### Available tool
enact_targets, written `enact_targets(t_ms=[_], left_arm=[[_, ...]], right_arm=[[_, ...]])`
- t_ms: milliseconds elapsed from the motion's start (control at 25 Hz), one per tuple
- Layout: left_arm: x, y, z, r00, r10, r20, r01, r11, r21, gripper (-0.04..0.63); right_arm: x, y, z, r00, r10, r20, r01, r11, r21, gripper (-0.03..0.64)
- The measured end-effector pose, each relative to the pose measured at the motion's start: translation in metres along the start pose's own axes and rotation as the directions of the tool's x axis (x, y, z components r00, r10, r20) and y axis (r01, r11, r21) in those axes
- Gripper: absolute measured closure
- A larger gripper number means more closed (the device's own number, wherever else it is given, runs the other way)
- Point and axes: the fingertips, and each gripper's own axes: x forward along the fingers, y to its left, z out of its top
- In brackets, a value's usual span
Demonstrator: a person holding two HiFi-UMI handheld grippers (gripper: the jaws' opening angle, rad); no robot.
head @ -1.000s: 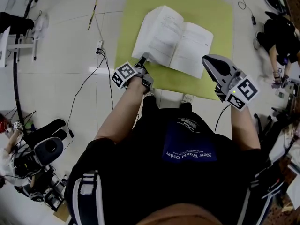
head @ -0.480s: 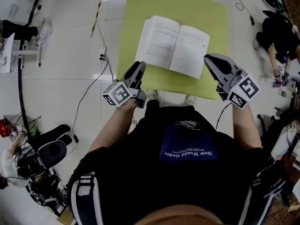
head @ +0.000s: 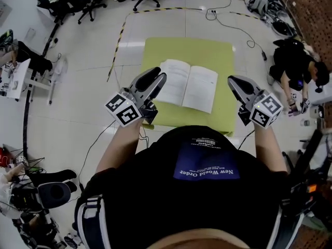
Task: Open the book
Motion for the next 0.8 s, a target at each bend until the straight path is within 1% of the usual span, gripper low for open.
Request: enact_targets(t_ms=[40, 80, 120, 160, 280, 400, 520, 720, 800], left_arm=[[0.0, -0.005, 0.008, 1.0, -0.013, 0.01, 0.013, 1.0, 0.019, 0.499], [0.0, -0.008, 0.015, 1.0, -0.022, 0.018, 0.021, 0.999, 0.031, 0.54], [-0.001, -0.012, 0.02, 0.999, -0.03, 0.024, 0.03, 0.999, 0.037, 0.577], [-0.003, -0.016, 0.023, 0.999, -0.041, 0.027, 0.04, 0.998, 0.041, 0.589], [-0.007, -0.027, 0.021, 0.996, -0.078, 0.032, 0.076, 0.996, 0.051, 0.589], [-0.01, -0.033, 0.012, 0.994, -0.109, 0.019, 0.108, 0.994, 0.03, 0.589], [-0.01, -0.036, -0.002, 0.992, -0.127, -0.022, 0.127, 0.992, 0.005, 0.589], [-0.003, -0.037, -0.022, 0.984, -0.129, -0.125, 0.133, 0.991, 0.024, 0.589], [-0.002, -0.038, -0.024, 0.982, -0.13, -0.134, 0.134, 0.991, 0.019, 0.589]], right_arm=[[-0.004, -0.001, 0.008, 1.0, -0.008, 0.012, 0.008, 1.0, -0.012, 0.629], [-0.007, 0.0, 0.015, 1.0, -0.014, 0.024, 0.015, 1.0, -0.023, 0.629], [-0.011, 0.001, 0.021, 0.999, -0.02, 0.037, 0.021, 0.999, -0.031, 0.629], [-0.015, 0.002, 0.024, 0.999, -0.026, 0.046, 0.027, 0.999, -0.036, 0.629], [-0.028, 0.007, 0.024, 0.998, -0.04, 0.059, 0.042, 0.998, -0.04, 0.629], [-0.034, 0.008, 0.016, 0.997, -0.043, 0.066, 0.044, 0.999, -0.005, 0.629], [-0.037, 0.005, 0.011, 0.997, -0.051, 0.064, 0.049, 0.998, 0.031, 0.629], [-0.042, -0.01, 0.015, 0.99, -0.111, 0.086, 0.106, 0.992, 0.068, 0.63], [-0.04, -0.01, 0.016, 0.991, -0.107, 0.085, 0.1, 0.992, 0.074, 0.63]])
